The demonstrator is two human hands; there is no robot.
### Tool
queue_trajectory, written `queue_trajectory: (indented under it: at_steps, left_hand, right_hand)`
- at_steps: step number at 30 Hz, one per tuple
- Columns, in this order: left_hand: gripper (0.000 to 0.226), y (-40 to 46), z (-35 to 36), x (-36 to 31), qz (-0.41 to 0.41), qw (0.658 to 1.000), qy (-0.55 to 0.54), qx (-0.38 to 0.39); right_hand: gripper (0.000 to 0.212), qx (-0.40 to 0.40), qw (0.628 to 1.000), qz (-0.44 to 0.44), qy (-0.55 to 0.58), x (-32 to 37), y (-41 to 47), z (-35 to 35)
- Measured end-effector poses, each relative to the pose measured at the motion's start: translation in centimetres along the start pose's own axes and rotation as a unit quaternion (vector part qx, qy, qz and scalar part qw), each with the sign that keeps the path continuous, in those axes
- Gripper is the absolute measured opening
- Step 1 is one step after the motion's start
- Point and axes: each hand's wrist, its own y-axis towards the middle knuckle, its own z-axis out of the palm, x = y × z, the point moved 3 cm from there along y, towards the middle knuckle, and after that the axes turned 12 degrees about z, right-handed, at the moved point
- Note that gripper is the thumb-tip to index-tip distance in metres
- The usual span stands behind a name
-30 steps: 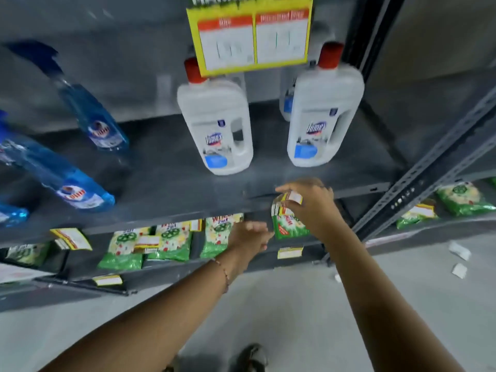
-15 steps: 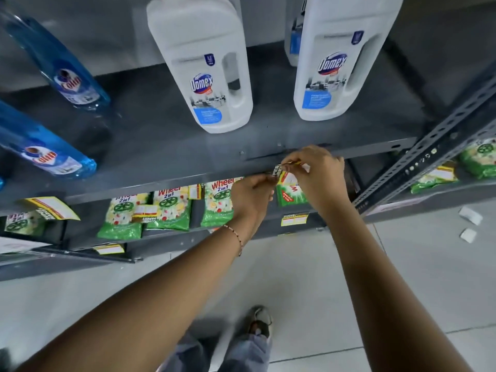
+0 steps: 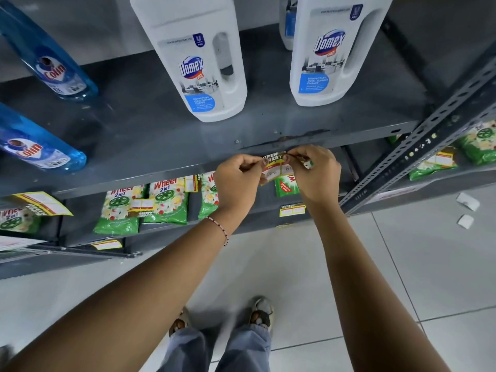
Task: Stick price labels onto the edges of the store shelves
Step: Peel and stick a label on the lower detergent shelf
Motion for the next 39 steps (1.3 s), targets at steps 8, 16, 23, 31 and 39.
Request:
queue_trajectory:
  at_steps: [8, 16, 23, 31, 39]
  left_hand:
    - [0.013, 0.4, -0.1, -0.2, 0.013, 0.999, 0.033, -0.030]
    - [0.018, 0.4, -2.4, 0.1, 0.005, 0.999, 0.025, -0.034]
    - [0.008, -0.1, -11.2, 2.4, -0.047, 0.992, -0.087, -0.074]
    - [0.013, -1.7, -28.2, 6.5, -0.202, 0.935, -0.221, -0.188]
    - [0.024, -0.3, -41.0, 12.9, -0.299, 0.897, -0.234, -0.225]
  right_hand:
    - [0.028, -0.036, 0.996, 0.075, 0.026, 0.4, -0.1, -0.4]
    - [0.018, -0.112, 0.982, 0.137, 0.065, 1.1, -1.6, -0.8]
    - [0.005, 0.015, 0.990, 0.091, 0.111, 8.3, -7.7, 3.8]
    - [0.008, 0.207, 0.975, 0.001, 0.075, 18.8, -15.5, 16.3]
    - [0.017, 0.265, 0.958, -0.104, -0.036, 27.2, -21.6, 27.6]
